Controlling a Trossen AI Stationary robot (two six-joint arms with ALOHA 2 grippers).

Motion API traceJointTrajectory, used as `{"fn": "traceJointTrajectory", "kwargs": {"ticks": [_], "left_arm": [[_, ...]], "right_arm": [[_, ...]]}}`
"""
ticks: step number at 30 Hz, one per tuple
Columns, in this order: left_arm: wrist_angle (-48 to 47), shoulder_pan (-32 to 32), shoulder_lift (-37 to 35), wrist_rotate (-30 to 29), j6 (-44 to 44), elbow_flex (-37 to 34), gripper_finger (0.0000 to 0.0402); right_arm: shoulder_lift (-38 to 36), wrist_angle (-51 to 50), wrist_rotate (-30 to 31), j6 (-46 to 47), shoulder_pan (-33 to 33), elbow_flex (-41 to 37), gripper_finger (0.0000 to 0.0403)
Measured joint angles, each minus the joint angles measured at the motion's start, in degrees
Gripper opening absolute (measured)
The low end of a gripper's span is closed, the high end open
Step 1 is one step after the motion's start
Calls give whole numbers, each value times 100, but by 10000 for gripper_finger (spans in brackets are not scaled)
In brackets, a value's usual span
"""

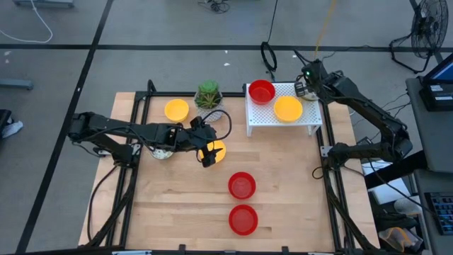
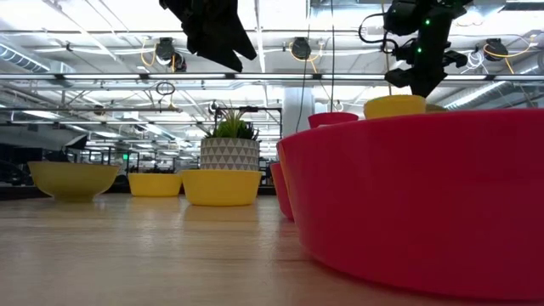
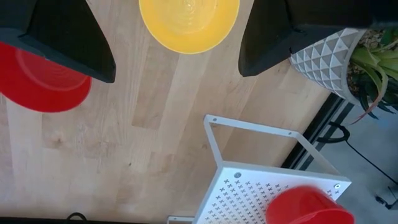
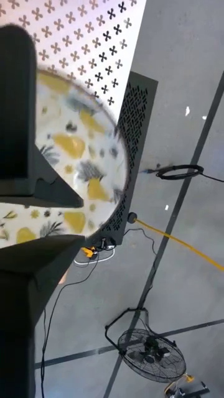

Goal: Pick & Place Mini bowls
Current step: Stack the white and yellow bowl on top of the other white and yellow bowl on the shelf, then stack the red bowl on top of the other red bowl on the shelf

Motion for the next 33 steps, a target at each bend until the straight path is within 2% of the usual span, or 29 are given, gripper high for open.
{"fn": "traceJointTrajectory", "kwargs": {"ticks": [7,13,15,19,26,30,33], "left_arm": [[-18,-1,0,2,0,0,340],[-18,-1,0,4,-10,0,340],[-21,-1,0,31,-58,0,340],[-18,-1,0,413,-99,0,340],[-19,-142,37,1421,-232,0,340],[-36,-403,44,1867,-231,-4,340],[-248,-649,44,2153,-223,-4,340]], "right_arm": [[-74,87,-14,-27,0,0,92],[-160,82,-36,-236,14,0,91],[-259,83,-224,-331,86,0,88],[-576,219,-1020,-356,334,0,83],[-1142,809,-2724,-129,1367,-95,82],[-1415,1794,-3234,-12,2318,-680,81],[-1561,2697,-3331,-13,3075,-1310,81]]}}
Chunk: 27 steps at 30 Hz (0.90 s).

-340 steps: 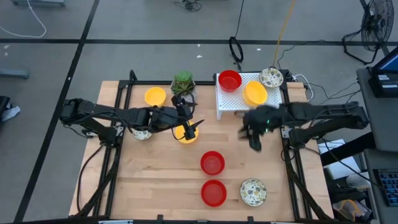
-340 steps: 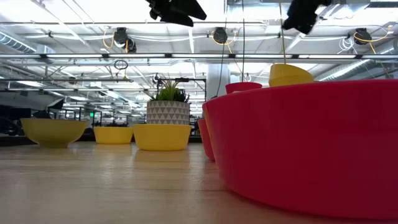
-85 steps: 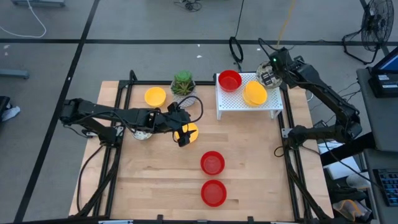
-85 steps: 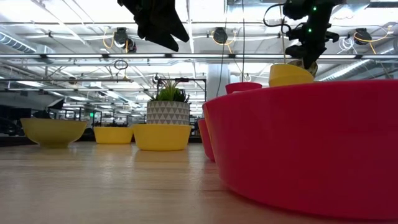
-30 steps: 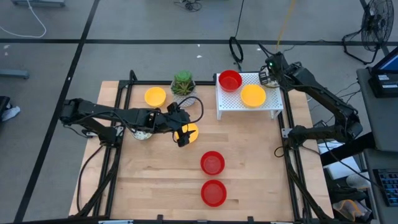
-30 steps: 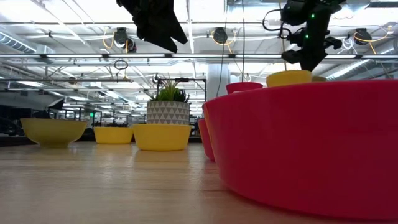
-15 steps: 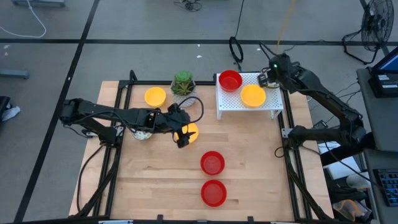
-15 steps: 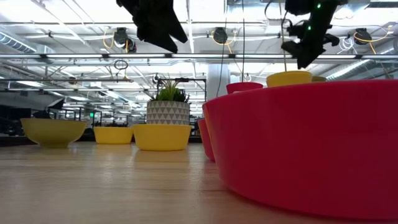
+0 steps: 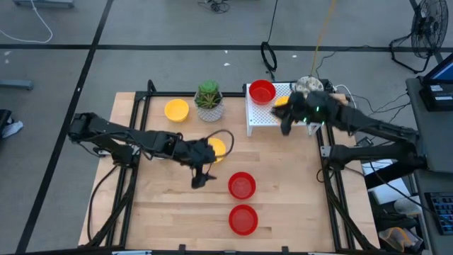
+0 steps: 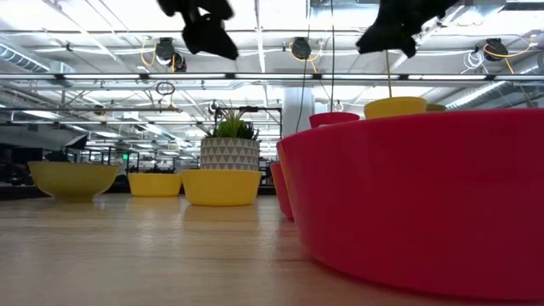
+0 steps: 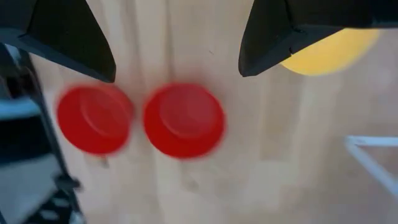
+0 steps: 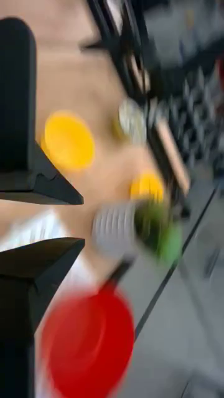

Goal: Pick & Place Mini bowls
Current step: Stack the red bowl on top of the other red bowl on the shelf

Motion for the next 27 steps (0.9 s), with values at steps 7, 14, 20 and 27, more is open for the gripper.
{"fn": "traceJointTrajectory", "kwargs": {"ticks": [7,14,20,27], "left_arm": [[-428,-630,121,-68,-15,0,340],[-384,-858,568,-894,239,-7,340],[-383,-856,807,-907,123,-4,340],[-348,-856,822,-905,-261,0,340]], "right_arm": [[-43,2040,7,-278,1372,-1402,82],[185,2696,531,-540,2510,-2011,82],[806,2741,957,-837,3554,-2032,82],[1697,2792,1064,-1387,4267,-2030,82]]}}
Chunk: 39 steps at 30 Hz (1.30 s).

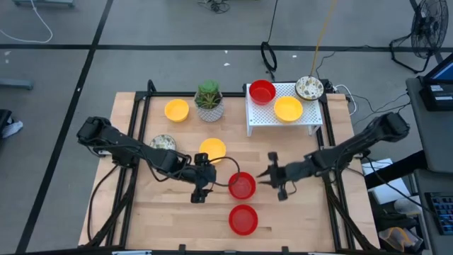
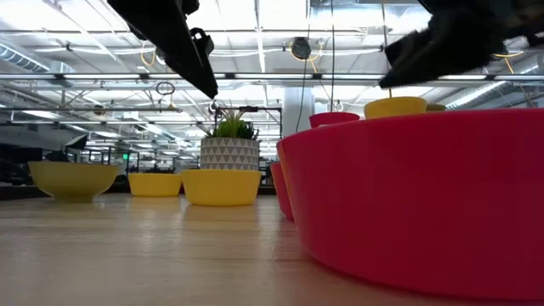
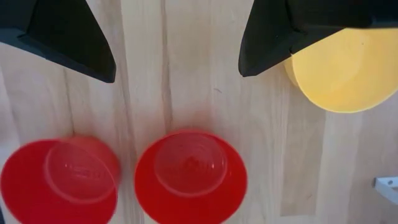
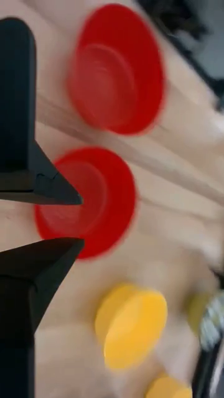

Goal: Pick & Place Mini bowls
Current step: Stack the red bowl on top of the other red bowl on the shelf

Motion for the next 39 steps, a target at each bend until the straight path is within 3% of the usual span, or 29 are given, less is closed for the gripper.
{"fn": "traceJointTrajectory", "kwargs": {"ticks": [5,14,25,33,39], "left_arm": [[-20,2,-1,3,-326,0,340],[238,3,42,0,-470,0,340],[1601,-103,1013,100,2788,4,340],[2247,-19,1643,145,3734,4,340],[2369,233,1868,643,3820,2,340]], "right_arm": [[657,465,-180,-470,219,15,83],[1243,9,-307,-573,234,484,114],[716,-446,-291,117,234,522,119],[700,-533,-291,171,222,522,117],[699,-529,-288,169,205,522,116]]}}
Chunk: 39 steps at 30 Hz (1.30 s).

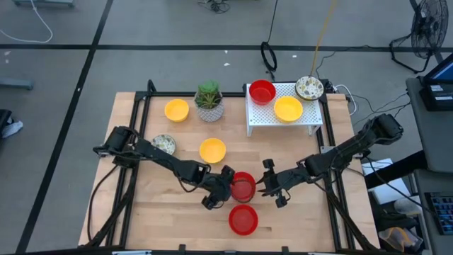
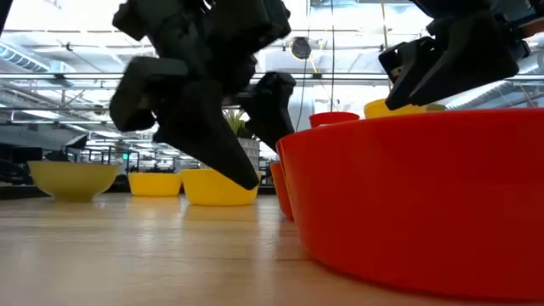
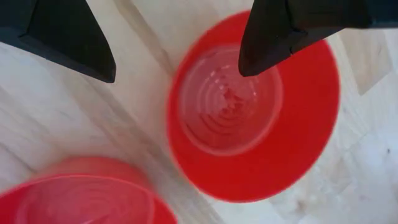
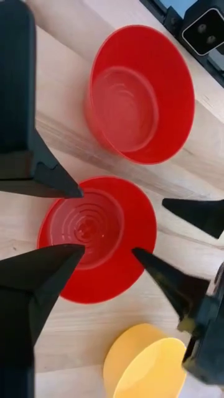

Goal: Pick & Place Mini bowls
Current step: Stack the red bowl on top of the other red bowl on the shelf

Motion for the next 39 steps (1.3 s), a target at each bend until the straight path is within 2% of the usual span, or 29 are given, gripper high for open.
{"fn": "traceJointTrajectory", "kwargs": {"ticks": [5,8,12,16,24,32,39], "left_arm": [[-9,183,3,11,-135,0,334],[-183,294,3,33,-306,0,305],[-399,439,64,314,-538,2,238],[-382,463,129,419,-399,0,162],[-220,460,173,-52,-441,2,17],[-77,467,-111,-242,-929,2,7],[163,691,-797,-246,-1051,2,7]], "right_arm": [[0,0,0,5,0,0,116],[0,0,0,13,0,0,116],[0,2,0,13,0,0,116],[0,2,2,13,0,0,116],[0,6,11,17,0,-2,116],[0,98,56,17,0,-2,114],[0,116,679,-193,-4,-2,114]]}}
